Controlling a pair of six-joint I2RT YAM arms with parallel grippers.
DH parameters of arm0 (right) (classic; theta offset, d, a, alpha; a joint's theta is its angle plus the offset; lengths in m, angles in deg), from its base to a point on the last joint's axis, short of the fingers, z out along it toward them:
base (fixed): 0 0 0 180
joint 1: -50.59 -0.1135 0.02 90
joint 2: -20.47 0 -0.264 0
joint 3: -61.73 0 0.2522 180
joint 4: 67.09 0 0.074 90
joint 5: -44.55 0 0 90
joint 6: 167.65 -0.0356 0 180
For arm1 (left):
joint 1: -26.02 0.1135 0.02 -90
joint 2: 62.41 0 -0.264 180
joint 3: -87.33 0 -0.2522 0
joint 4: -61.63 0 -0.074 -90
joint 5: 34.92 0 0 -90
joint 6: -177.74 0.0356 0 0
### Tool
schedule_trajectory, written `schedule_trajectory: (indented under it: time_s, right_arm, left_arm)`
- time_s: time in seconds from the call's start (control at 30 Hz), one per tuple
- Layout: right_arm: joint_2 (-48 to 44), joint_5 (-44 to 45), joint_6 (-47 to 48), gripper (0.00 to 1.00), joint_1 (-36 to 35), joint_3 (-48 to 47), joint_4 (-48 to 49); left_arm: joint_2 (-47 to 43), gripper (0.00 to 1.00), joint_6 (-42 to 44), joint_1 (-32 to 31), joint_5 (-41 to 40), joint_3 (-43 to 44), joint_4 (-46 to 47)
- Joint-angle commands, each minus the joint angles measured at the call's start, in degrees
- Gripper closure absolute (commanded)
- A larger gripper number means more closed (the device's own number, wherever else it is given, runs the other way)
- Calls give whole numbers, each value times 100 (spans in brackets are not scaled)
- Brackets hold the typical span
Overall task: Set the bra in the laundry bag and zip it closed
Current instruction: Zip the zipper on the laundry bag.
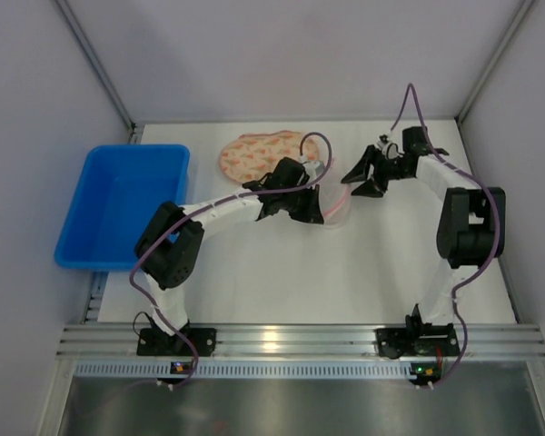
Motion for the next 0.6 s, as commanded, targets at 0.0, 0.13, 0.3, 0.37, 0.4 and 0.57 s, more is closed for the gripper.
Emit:
schedule_trajectory:
  time_s: [0.0,0.13,0.3,0.37,0.4,0.57]
  right_arm:
    - [-789,-72,357,37,33,259,-529]
    - [-1178,-160,401,38,-19,769,-644]
    - [-1170,-90,287,40,-256,1033,-407]
    - [-1091,-81,226,44,-292,1042,-283]
    - [-1003,-55,208,47,-318,1007,-266]
    - [-704,182,357,76,-309,604,-459]
  left_arm:
    - [210,100,-205,-36,238,752,173]
    - [457,100,-223,-194,300,1009,226]
    - [519,100,-284,-344,370,1088,305]
    - [466,100,-267,-388,371,1088,314]
    - [440,100,-223,-405,362,1080,314]
    - [247,100,-127,-441,318,800,323]
